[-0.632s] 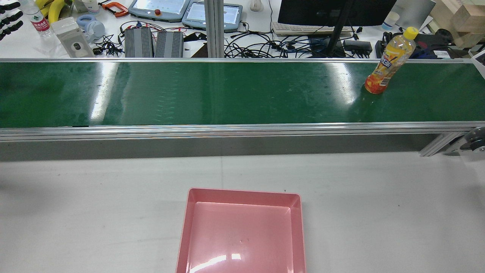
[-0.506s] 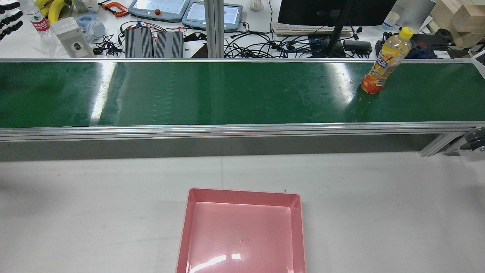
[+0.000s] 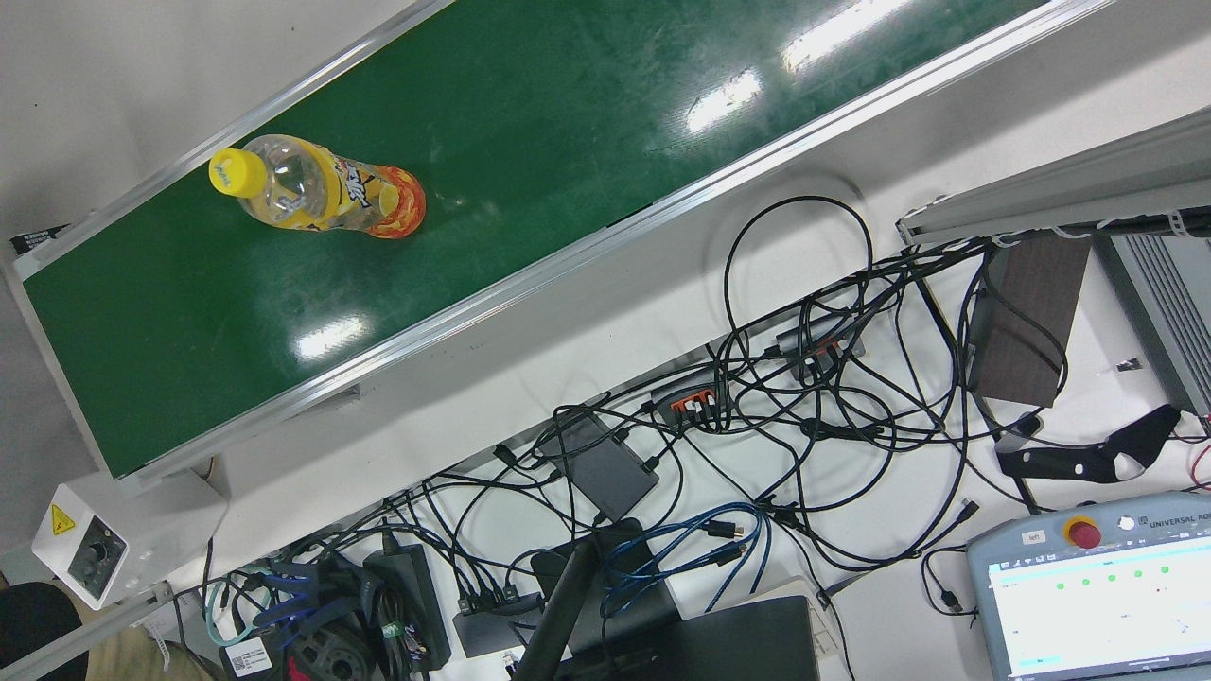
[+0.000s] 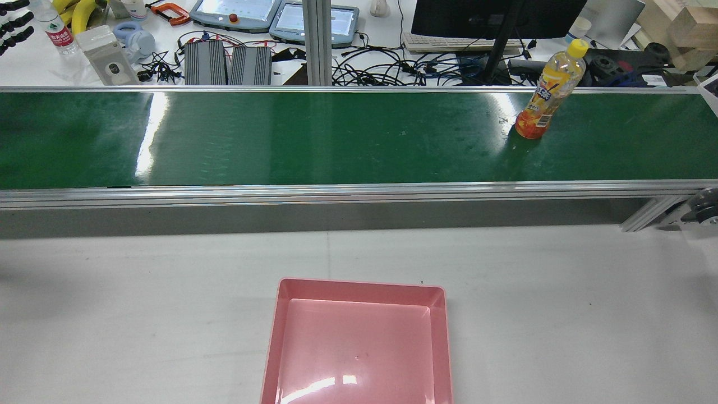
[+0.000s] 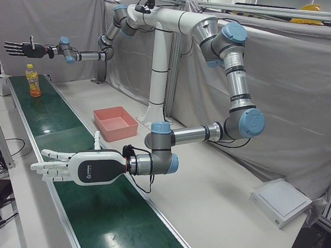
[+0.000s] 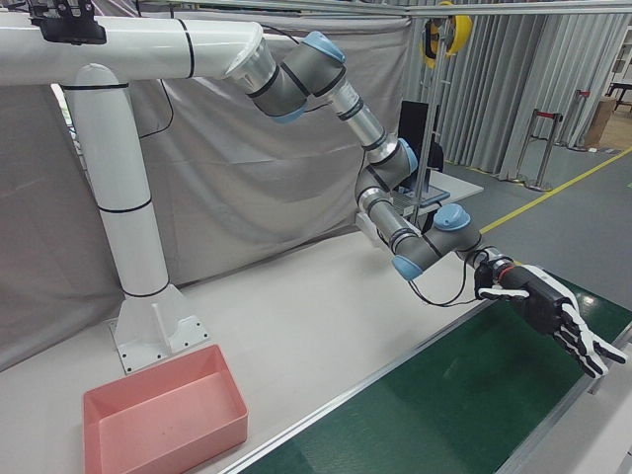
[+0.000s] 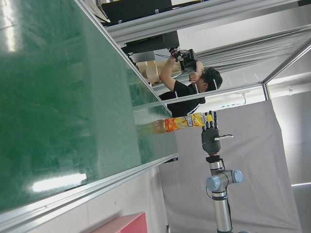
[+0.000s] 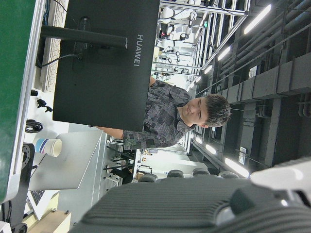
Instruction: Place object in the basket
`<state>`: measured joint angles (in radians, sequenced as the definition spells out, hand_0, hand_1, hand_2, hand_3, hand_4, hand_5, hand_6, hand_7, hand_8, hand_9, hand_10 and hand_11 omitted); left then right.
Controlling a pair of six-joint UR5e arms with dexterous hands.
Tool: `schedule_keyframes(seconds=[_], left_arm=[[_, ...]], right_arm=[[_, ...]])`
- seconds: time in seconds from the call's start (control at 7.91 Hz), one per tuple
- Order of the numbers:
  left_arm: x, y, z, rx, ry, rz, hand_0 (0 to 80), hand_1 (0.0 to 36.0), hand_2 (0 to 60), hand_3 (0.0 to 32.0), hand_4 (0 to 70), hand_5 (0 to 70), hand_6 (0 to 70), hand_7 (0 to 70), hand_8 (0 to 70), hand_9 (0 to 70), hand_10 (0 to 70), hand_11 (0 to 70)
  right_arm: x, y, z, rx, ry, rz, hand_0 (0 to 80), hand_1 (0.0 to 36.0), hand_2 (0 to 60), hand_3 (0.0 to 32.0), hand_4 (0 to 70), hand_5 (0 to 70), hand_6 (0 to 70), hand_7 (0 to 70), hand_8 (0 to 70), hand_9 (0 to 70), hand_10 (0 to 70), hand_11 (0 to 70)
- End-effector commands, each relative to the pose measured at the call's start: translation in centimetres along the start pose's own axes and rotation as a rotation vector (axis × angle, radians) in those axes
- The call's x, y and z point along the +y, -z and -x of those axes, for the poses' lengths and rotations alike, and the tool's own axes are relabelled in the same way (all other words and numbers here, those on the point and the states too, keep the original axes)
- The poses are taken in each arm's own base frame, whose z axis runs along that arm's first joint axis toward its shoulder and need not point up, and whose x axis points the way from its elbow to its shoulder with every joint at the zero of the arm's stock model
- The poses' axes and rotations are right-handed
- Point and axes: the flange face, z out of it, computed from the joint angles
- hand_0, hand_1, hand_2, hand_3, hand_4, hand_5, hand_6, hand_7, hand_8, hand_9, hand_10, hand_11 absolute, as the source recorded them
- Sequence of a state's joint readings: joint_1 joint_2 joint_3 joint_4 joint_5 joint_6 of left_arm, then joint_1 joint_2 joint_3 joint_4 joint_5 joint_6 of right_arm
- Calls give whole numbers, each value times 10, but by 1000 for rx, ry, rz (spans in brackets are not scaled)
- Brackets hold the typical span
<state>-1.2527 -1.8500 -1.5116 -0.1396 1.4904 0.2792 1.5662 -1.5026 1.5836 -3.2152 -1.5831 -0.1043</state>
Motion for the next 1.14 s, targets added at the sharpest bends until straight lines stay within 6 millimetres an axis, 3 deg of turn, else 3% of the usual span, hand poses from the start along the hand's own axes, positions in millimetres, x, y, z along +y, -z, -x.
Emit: schedule_keyframes(seconds=[0.0,0.76,1.01], left_arm=[[1,0,-1,2,2,2,487,56,0,0,182,139,0,0,72,101,57,91],[1,0,1,-1,2,1,486,60,0,0,179,138,0,0,67,99,61,97],[-2,0,13,-21,6,-5,487,58,0,0,182,137,0,0,71,103,62,98]], right_arm=[[-1,0,0,0,0,-1,0,0,0,0,0,0,0,0,0,0,0,0],[1,0,0,0,0,2,0,0,0,0,0,0,0,0,0,0,0,0],[-1,0,0,0,0,-1,0,0,0,0,0,0,0,0,0,0,0,0]])
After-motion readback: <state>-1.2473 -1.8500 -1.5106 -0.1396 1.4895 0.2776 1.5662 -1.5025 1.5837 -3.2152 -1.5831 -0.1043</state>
